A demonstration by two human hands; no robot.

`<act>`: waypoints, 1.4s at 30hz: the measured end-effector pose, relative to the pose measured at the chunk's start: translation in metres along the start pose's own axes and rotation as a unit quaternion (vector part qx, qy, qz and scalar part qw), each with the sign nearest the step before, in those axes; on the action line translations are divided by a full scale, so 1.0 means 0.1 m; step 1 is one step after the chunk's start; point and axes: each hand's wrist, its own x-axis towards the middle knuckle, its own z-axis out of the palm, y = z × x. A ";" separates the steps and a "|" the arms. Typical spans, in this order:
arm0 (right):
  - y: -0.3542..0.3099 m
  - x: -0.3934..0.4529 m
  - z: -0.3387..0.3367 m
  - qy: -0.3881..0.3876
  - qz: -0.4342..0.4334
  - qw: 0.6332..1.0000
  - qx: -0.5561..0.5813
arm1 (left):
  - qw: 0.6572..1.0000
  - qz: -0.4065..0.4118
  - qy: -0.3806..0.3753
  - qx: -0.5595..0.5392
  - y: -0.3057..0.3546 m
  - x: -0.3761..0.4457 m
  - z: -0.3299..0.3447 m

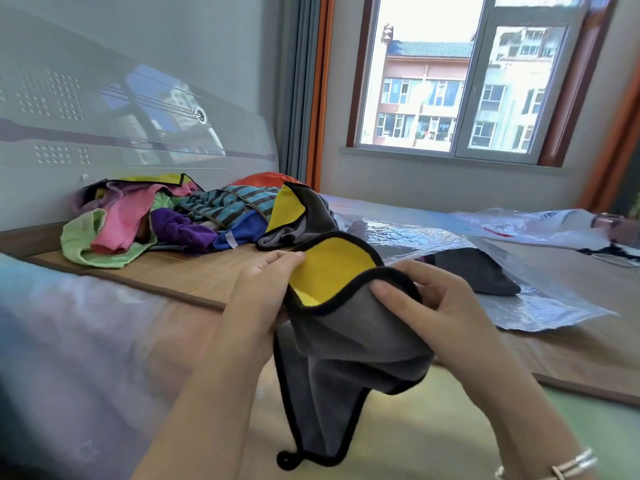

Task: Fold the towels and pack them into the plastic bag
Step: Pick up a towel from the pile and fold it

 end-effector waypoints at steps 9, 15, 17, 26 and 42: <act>0.28 0.14 -0.06 0.189 0.010 0.977 -0.101 | 0.977 0.074 -0.164 0.113 0.01 -0.20 0.18; 0.30 0.10 -0.08 0.135 0.027 0.990 -0.012 | 0.961 0.130 -0.183 0.160 -0.02 -0.20 0.17; 0.31 0.10 -0.09 0.160 0.024 0.987 0.001 | 0.944 0.231 -0.140 0.192 -0.04 -0.18 0.18; 0.06 0.04 -0.12 0.242 -0.016 0.970 -0.003 | 0.840 0.343 -0.218 0.360 0.18 -0.42 0.05; -1.35 0.49 -0.37 0.080 -0.011 0.987 -0.137 | 0.828 0.348 -0.150 0.413 1.82 -0.65 -0.23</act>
